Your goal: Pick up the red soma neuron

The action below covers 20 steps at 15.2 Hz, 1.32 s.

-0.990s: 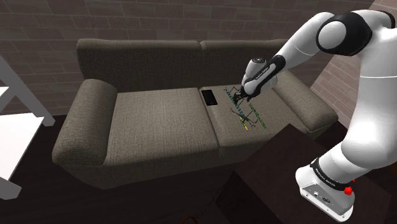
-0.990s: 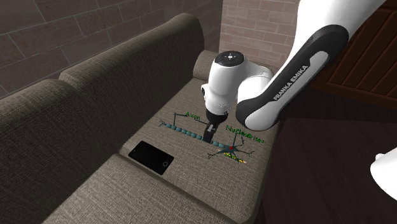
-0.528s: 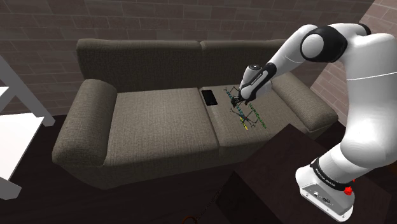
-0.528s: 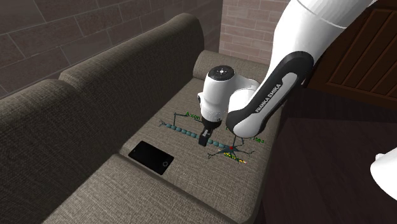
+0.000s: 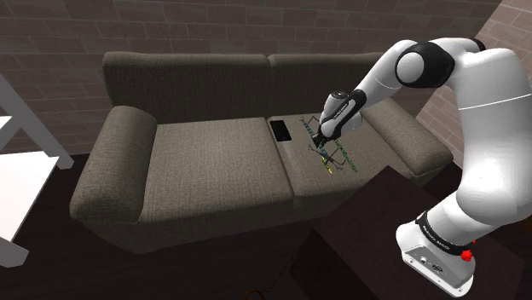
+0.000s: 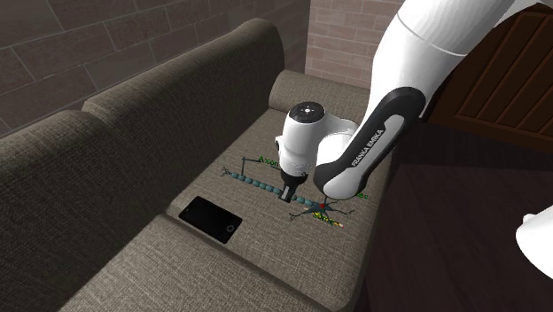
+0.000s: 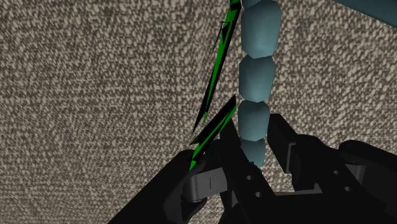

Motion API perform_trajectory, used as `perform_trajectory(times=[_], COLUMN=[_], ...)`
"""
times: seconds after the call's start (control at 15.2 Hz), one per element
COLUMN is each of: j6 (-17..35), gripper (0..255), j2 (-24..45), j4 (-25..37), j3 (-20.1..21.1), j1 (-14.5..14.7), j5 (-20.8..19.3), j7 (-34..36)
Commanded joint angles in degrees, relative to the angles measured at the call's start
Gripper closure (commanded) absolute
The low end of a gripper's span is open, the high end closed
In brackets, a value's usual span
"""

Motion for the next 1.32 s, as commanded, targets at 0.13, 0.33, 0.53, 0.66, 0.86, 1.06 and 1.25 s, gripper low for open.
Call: perform_trajectory(times=[0.13,0.33,0.53,0.66,0.86,1.06,1.25], j6=[0.02,0.0,-0.77,-1.57,-2.81,-4.14,-5.54], gripper=[255,255,255,255,255,255,255], j2=[0.02,0.02,-1.5,-3.08,-5.42,-7.73,-10.0], j4=[0.0,0.01,-0.74,-1.52,-2.61,-3.58,-4.45], j3=[-0.02,-0.01,0.04,0.1,0.2,0.31,0.42], j1=[-0.01,-0.03,-0.05,-0.09,-0.16,-0.24,-0.32], j5=[0.0,0.0,-0.01,-0.01,0.01,0.04,0.08], j7=[0.01,-0.01,-0.12,-0.27,-0.48,-0.71,-0.95])
